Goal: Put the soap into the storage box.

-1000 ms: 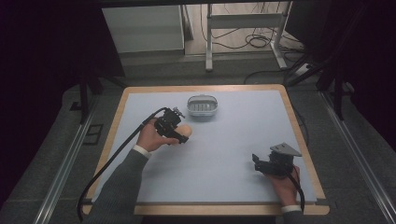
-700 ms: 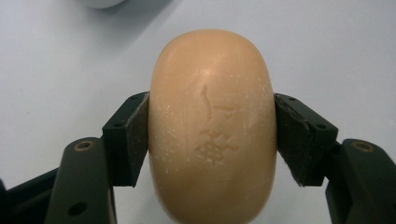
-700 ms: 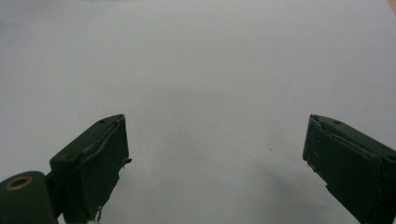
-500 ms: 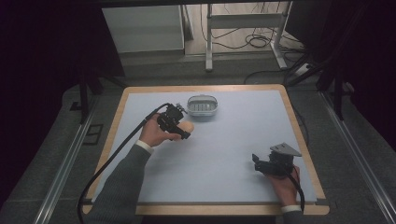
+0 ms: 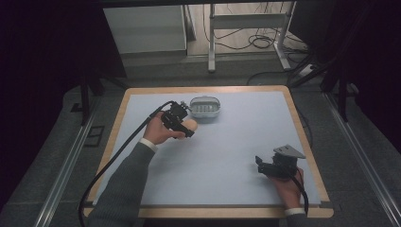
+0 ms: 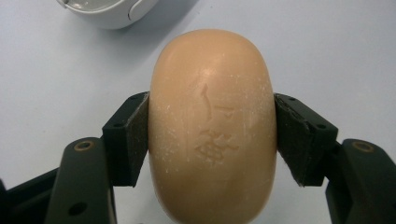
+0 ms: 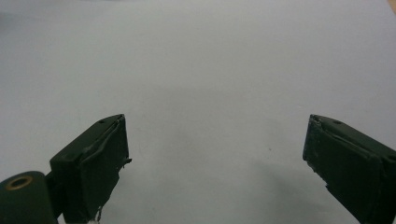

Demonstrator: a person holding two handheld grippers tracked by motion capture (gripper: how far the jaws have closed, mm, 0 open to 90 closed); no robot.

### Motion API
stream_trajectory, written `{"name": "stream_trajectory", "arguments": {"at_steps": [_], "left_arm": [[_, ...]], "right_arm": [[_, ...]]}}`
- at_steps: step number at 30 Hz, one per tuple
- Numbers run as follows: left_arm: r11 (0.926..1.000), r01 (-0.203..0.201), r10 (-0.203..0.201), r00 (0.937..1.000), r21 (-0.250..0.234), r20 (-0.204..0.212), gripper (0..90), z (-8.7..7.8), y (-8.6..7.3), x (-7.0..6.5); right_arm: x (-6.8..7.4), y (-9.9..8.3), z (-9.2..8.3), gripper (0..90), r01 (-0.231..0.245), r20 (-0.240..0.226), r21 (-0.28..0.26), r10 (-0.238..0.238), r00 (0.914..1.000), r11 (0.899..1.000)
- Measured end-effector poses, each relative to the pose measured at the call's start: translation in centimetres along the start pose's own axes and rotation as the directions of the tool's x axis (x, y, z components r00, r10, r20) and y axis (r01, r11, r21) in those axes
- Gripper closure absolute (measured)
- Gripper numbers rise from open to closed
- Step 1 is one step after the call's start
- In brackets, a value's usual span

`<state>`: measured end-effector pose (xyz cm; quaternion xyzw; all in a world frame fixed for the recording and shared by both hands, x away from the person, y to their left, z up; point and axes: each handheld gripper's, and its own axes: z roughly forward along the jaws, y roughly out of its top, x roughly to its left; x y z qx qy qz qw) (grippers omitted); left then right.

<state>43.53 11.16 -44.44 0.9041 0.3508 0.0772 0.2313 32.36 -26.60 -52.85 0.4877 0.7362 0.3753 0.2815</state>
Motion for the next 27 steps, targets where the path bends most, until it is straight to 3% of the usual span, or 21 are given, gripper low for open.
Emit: {"name": "stream_trajectory", "arguments": {"at_steps": [11, 27], "left_arm": [[1.0000, 0.004, -0.004, 0.9998, -0.003, 0.018, 32.8, 0.4, 1.0, 0.5], [0.9999, 0.010, -0.010, 0.9999, -0.004, 0.010, 32.8, 0.8, 2.2, 1.5]], "right_arm": [[0.0, 0.0, 0.0, 6.7, -0.001, 0.000, 0.000, 0.001, 1.0000, 1.000], [0.0, 0.0, 0.0, 6.7, -0.002, 0.002, 0.003, 0.002, 1.0000, 1.000]]}}
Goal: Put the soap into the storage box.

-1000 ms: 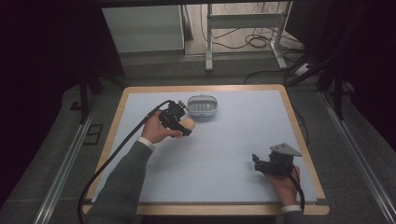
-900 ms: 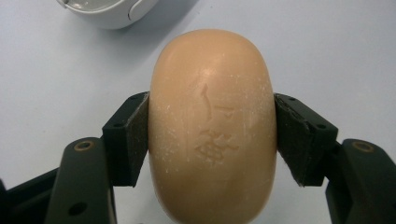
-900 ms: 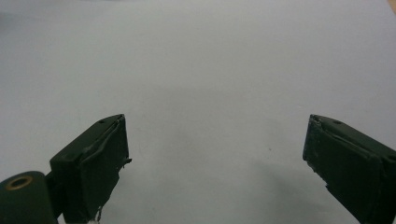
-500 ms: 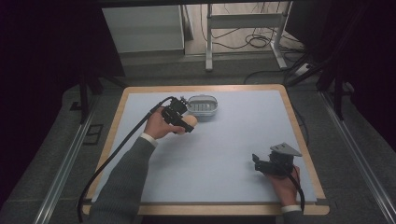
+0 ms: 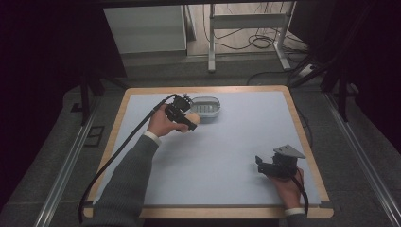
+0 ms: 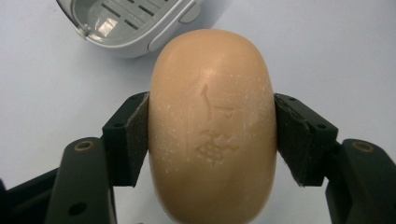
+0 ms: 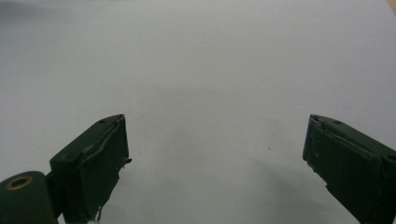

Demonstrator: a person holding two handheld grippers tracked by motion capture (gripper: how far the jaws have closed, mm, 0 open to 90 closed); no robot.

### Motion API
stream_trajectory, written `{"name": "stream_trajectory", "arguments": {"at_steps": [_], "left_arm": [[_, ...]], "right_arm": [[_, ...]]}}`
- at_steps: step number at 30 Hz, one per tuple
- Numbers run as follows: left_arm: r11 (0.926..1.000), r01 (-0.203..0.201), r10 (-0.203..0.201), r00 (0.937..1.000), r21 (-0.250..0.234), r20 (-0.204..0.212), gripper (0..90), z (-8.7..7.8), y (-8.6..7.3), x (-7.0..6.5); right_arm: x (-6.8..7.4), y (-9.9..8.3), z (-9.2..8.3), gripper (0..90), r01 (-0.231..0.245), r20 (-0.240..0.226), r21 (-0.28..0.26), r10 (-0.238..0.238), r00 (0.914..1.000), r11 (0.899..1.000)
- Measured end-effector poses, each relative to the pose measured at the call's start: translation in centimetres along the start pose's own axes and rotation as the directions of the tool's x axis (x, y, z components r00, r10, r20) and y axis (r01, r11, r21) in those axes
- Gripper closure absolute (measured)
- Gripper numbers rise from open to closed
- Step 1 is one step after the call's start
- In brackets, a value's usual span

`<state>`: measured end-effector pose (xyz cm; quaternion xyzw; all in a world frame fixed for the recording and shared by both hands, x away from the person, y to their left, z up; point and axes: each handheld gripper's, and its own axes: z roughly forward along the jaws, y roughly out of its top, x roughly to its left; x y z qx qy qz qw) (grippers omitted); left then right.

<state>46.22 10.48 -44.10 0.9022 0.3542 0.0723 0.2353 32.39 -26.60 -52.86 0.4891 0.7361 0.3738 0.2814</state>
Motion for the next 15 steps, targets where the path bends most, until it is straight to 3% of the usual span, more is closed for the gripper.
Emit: {"name": "stream_trajectory", "arguments": {"at_steps": [15], "left_arm": [[0.9999, -0.009, 0.009, 1.0000, 0.009, -0.002, 32.9, 0.7, 1.7, 0.7]], "right_arm": [[0.0, 0.0, 0.0, 6.7, 0.000, 0.003, -0.001, 0.000, 1.0000, 1.000]]}}
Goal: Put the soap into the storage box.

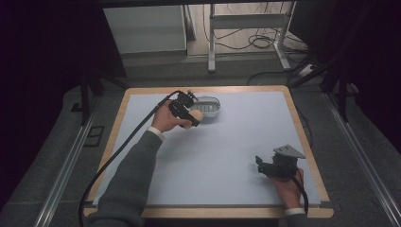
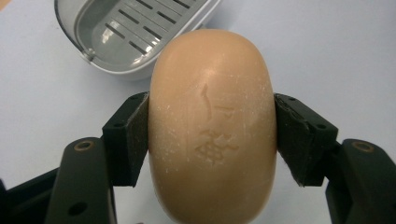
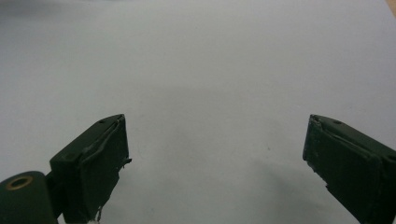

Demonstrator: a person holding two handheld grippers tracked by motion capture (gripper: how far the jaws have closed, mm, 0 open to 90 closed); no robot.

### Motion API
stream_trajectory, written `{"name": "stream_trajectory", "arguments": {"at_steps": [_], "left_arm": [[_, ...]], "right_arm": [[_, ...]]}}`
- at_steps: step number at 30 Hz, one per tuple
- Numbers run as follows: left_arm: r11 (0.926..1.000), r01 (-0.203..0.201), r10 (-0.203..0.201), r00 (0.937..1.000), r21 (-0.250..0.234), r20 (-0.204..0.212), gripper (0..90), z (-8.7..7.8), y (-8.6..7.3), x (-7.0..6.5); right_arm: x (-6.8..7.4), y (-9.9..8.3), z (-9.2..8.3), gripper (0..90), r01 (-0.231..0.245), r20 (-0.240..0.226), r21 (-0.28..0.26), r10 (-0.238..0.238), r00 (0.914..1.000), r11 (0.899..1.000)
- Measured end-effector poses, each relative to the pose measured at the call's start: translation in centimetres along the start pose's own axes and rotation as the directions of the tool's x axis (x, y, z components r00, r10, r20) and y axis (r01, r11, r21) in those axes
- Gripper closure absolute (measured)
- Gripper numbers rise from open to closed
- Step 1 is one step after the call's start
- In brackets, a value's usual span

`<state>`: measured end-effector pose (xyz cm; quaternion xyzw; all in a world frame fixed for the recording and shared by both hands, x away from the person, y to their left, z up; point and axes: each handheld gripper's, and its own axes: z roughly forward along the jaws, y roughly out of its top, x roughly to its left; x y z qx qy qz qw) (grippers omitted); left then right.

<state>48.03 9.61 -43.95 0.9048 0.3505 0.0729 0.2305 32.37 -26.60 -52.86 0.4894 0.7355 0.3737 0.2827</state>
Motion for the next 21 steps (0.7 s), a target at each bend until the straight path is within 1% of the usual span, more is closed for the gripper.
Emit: {"name": "stream_trajectory", "arguments": {"at_steps": [2, 4, 5, 7, 8, 9, 13, 14, 15, 21], "left_arm": [[1.0000, 0.002, -0.002, 1.0000, -0.004, -0.003, 32.8, 0.0, 0.2, 0.1], [1.0000, -0.004, 0.004, 1.0000, 0.001, -0.002, 32.9, 0.0, 0.4, 0.3], [1.0000, 0.003, -0.003, 1.0000, -0.005, -0.004, 32.9, 0.1, 0.5, 0.3], [1.0000, 0.000, 0.000, 1.0000, -0.004, -0.007, 32.9, 0.2, 0.7, 0.5], [0.9999, 0.008, -0.009, 0.9999, -0.014, -0.009, 32.9, 0.3, 0.8, 0.6], [0.9998, 0.010, -0.010, 0.9999, -0.014, -0.010, 32.9, 0.3, 0.9, 0.7], [1.0000, 0.002, -0.002, 0.9999, -0.007, -0.010, 32.8, 0.4, 1.4, 1.1], [0.9999, 0.011, -0.011, 0.9999, -0.012, -0.009, 32.9, 0.5, 1.4, 1.1], [0.9999, 0.012, -0.012, 0.9999, -0.010, -0.010, 32.9, 0.5, 1.6, 1.2], [1.0000, 0.003, -0.003, 1.0000, -0.004, -0.007, 32.9, 0.8, 2.3, 1.6]], "right_arm": [[0.0, 0.0, 0.0, 6.7, -0.001, 0.000, -0.001, 0.001, 1.0000, 1.000], [0.0, 0.0, 0.0, 6.7, 0.000, 0.000, -0.001, 0.000, 1.0000, 1.000], [0.0, 0.0, 0.0, 6.7, 0.000, 0.000, -0.001, 0.000, 1.0000, 1.000], [0.0, 0.0, 0.0, 6.7, 0.001, 0.000, -0.001, -0.001, 1.0000, 1.000], [0.0, 0.0, 0.0, 6.7, 0.000, 0.001, -0.001, 0.000, 1.0000, 1.000], [0.0, 0.0, 0.0, 6.7, 0.001, 0.001, -0.002, -0.001, 1.0000, 1.000], [0.0, 0.0, 0.0, 6.7, -0.002, 0.003, -0.002, 0.002, 1.0000, 1.000], [0.0, 0.0, 0.0, 6.7, -0.002, 0.003, -0.003, 0.002, 1.0000, 1.000], [0.0, 0.0, 0.0, 6.7, -0.001, 0.005, -0.003, 0.001, 1.0000, 1.000], [0.1, 0.0, 0.0, 6.7, 0.001, 0.007, -0.001, -0.001, 1.0000, 1.000]]}}
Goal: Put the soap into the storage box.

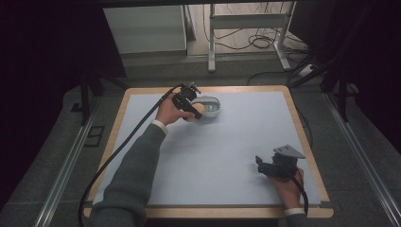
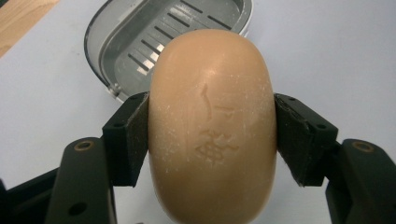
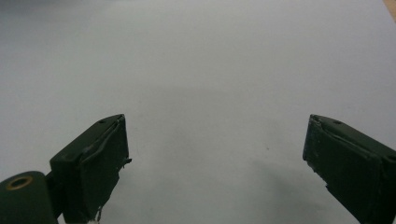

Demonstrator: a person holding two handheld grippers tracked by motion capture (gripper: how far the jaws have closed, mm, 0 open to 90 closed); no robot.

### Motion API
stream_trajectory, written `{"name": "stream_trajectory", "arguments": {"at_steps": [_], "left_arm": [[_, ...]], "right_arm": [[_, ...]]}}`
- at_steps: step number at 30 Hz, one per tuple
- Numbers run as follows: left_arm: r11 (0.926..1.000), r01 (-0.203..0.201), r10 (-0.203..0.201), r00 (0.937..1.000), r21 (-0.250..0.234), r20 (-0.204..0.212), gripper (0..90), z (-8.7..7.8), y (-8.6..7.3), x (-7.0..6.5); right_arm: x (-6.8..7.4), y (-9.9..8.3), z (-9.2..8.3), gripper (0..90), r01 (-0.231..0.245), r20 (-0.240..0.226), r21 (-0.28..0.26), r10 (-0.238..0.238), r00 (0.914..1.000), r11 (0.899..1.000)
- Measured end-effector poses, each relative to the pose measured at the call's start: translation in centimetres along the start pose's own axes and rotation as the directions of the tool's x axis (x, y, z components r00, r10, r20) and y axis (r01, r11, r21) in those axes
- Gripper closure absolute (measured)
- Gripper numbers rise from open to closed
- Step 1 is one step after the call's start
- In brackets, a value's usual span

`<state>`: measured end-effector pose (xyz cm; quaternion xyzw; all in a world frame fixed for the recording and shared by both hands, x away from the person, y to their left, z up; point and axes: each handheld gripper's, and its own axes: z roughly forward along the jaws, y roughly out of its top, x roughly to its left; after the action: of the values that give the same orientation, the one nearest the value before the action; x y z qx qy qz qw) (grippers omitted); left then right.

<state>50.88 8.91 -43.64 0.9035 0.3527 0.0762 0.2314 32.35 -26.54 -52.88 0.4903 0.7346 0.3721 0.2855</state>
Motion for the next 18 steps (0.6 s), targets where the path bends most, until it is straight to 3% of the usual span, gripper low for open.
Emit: {"name": "stream_trajectory", "arguments": {"at_steps": [8, 18], "left_arm": [[0.9997, 0.003, -0.002, 0.9998, -0.026, 0.018, 32.9, 0.3, 0.9, 0.2], [0.9999, -0.013, 0.013, 0.9999, 0.003, 0.000, 32.8, 1.2, 2.5, 1.0]], "right_arm": [[0.0, 0.0, 0.0, 6.7, 0.000, -0.001, 0.002, 0.000, 1.0000, 1.000], [0.0, 0.0, 0.0, 6.7, 0.000, -0.002, 0.004, 0.000, 1.0000, 1.000]]}}
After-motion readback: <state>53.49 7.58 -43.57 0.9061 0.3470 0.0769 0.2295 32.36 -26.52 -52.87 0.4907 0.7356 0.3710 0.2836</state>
